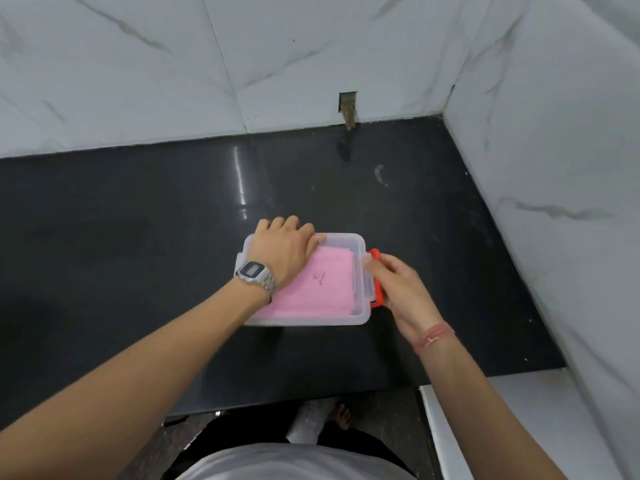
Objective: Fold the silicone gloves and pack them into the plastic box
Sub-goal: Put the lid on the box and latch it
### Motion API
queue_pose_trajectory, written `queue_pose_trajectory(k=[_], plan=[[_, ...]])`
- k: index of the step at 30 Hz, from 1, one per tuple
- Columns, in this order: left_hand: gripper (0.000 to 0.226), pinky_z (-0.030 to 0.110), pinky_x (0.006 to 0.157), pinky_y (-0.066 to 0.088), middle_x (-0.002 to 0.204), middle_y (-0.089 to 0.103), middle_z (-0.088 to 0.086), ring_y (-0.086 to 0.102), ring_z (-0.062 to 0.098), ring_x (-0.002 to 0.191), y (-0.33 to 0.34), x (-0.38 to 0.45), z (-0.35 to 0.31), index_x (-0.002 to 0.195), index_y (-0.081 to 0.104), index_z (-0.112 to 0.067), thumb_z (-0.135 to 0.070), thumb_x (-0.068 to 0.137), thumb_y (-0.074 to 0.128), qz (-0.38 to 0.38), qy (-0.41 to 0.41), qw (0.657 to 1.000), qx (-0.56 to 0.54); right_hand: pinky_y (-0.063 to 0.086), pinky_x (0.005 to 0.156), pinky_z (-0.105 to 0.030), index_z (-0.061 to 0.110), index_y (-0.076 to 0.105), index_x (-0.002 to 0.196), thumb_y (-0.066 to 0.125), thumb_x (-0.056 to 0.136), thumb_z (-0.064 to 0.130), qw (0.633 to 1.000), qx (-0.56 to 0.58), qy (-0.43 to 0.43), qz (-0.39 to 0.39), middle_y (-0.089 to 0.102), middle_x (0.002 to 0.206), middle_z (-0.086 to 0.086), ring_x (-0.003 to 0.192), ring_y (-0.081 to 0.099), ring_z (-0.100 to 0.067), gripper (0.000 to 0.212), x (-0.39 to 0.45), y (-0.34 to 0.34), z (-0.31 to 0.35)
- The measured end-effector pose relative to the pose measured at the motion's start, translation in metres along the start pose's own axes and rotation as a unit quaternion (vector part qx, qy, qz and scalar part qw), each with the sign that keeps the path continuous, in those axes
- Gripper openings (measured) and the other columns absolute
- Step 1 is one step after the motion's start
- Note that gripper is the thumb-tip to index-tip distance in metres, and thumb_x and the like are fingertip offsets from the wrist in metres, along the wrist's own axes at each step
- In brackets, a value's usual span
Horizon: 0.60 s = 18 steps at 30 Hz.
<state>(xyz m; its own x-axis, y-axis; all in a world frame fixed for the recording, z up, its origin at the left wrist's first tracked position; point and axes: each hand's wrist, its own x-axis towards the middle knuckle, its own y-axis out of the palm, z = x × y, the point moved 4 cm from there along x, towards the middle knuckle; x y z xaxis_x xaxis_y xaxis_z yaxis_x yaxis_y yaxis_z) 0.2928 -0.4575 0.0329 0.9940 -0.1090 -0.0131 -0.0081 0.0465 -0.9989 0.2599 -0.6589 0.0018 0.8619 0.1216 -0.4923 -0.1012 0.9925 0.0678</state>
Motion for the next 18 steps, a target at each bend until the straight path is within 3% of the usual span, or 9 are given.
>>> queue_pose_trajectory(k=[4, 7, 10, 13, 16, 18], plan=[[0.044, 0.035, 0.073, 0.035, 0.094, 0.063, 0.002, 0.061, 0.027, 0.085, 0.004, -0.018, -0.009, 0.1, 0.058, -0.021, -0.045, 0.101, 0.021, 0.002, -0.031, 0.999, -0.011, 0.052, 0.084, -0.036, 0.024, 0.052, 0.121, 0.058, 0.092, 0.038, 0.968, -0.242, -0.058, -0.02, 0.061, 0.113, 0.003, 0.101, 0.06, -0.017, 0.033, 0.011, 0.006, 0.011], [0.045, 0.033, 0.067, 0.035, 0.088, 0.063, 0.002, 0.062, 0.028, 0.078, 0.005, -0.026, -0.007, 0.095, 0.058, -0.02, -0.044, 0.101, 0.021, -0.011, -0.049, 0.999, -0.007, 0.047, 0.078, -0.033, 0.023, 0.043, 0.137, 0.045, 0.098, 0.041, 0.928, -0.362, -0.089, -0.008, 0.059, 0.118, 0.0, 0.102, 0.058, -0.02, 0.043, 0.017, 0.013, 0.015], [0.046, 0.03, 0.058, 0.032, 0.082, 0.064, 0.001, 0.062, 0.027, 0.069, 0.007, -0.034, -0.004, 0.091, 0.058, -0.02, -0.044, 0.101, 0.02, -0.011, -0.07, 0.997, -0.02, 0.052, 0.08, -0.039, 0.02, 0.045, 0.135, 0.032, 0.103, 0.035, 0.861, -0.476, -0.171, -0.051, 0.065, 0.115, -0.005, 0.098, 0.063, -0.027, 0.037, 0.017, 0.022, 0.021], [0.046, 0.03, 0.053, 0.031, 0.079, 0.063, -0.001, 0.057, 0.029, 0.063, 0.009, -0.044, -0.002, 0.091, 0.054, -0.02, -0.048, 0.1, 0.019, 0.008, -0.107, 0.993, -0.055, 0.055, 0.083, -0.043, 0.02, 0.047, 0.133, 0.032, 0.104, 0.035, 0.802, -0.554, -0.215, -0.057, 0.066, 0.115, -0.003, 0.097, 0.065, -0.024, 0.036, 0.022, 0.03, 0.028], [0.042, 0.033, 0.059, 0.035, 0.07, 0.054, -0.001, 0.046, 0.029, 0.06, 0.014, -0.053, 0.001, 0.093, 0.045, -0.019, -0.051, 0.099, 0.019, 0.039, -0.164, 0.973, -0.155, 0.038, 0.102, -0.04, 0.023, 0.045, 0.14, 0.033, 0.104, 0.037, 0.751, -0.605, -0.261, -0.054, 0.053, 0.141, 0.002, 0.123, 0.052, -0.022, 0.041, 0.029, 0.033, 0.035], [0.037, 0.036, 0.063, 0.038, 0.072, 0.054, -0.002, 0.051, 0.03, 0.066, 0.018, -0.057, 0.004, 0.094, 0.044, -0.02, -0.05, 0.098, 0.023, 0.057, -0.208, 0.944, -0.251, 0.026, 0.112, -0.042, 0.026, 0.039, 0.146, 0.038, 0.103, 0.037, 0.753, -0.593, -0.276, -0.078, 0.033, 0.157, 0.002, 0.138, 0.036, -0.021, 0.045, 0.027, 0.033, 0.035]])
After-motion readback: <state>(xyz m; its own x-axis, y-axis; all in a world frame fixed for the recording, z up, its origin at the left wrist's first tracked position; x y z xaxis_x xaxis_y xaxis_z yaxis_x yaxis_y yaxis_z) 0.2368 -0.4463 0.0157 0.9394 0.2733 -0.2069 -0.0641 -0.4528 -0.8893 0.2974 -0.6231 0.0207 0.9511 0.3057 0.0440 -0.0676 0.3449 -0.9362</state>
